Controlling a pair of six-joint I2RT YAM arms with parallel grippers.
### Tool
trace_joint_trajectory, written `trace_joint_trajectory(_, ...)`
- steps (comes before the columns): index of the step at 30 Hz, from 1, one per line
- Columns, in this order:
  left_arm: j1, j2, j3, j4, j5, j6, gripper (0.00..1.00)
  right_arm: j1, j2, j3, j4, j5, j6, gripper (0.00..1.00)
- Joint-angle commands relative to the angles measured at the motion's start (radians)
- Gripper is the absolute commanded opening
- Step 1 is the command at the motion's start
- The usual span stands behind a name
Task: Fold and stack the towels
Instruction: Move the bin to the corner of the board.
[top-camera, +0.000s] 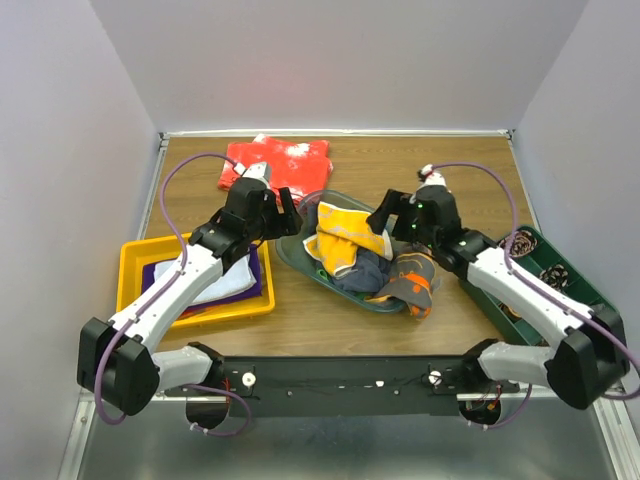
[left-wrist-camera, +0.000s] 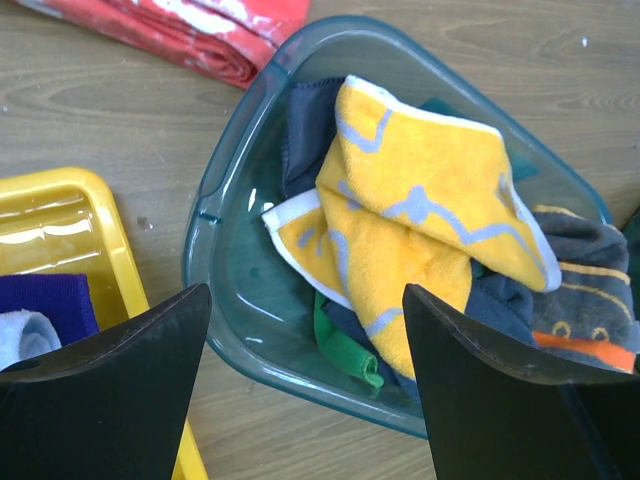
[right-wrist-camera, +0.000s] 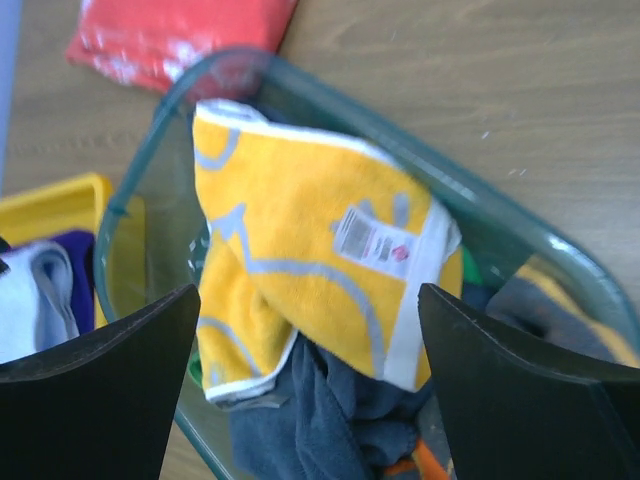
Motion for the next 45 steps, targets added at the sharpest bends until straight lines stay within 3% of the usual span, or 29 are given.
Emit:
trace_joint_trajectory(1, 0.000, -0.015, -0.033, 0.000, -0.029, -0.019, 0.85, 0.093, 0.106, 0.042, 0.001, -0.002, 0.050, 0.93)
trace_joint_trajectory(5, 0.000, 0.005, -0.036, 0.000, -0.032, -0.019, 0.85, 0.185, 0.231, 0.081, 0.009, 0.051, 0.091, 0.90)
trace_joint_trajectory(12, 0.000, 0.017, -0.045, 0.011, -0.016, -0.021, 0.85, 0.183, 0.398, 0.065, -0.023, 0.159, 0.180, 0.89)
trace_joint_trajectory(21, 0.000, 0.011, -0.036, -0.002, -0.006, 0.002, 0.85, -0.056, 0.487, 0.156, -0.051, 0.156, 0.094, 0.88)
trace_joint_trajectory(35, -0.002, 0.002, -0.033, -0.005, 0.040, 0.007, 0.84, -0.350, 0.858, 0.607, -0.096, 0.055, -0.056, 0.91)
trace_joint_trajectory(40, 0.000, -0.005, -0.039, -0.006, 0.040, 0.005, 0.84, -0.366, 0.981, 0.810, -0.088, 0.041, -0.139, 0.93)
trace_joint_trajectory(45, 0.000, -0.008, -0.062, 0.003, 0.037, -0.011, 0.85, -0.366, 1.009, 0.937, -0.186, 0.049, -0.191, 0.94)
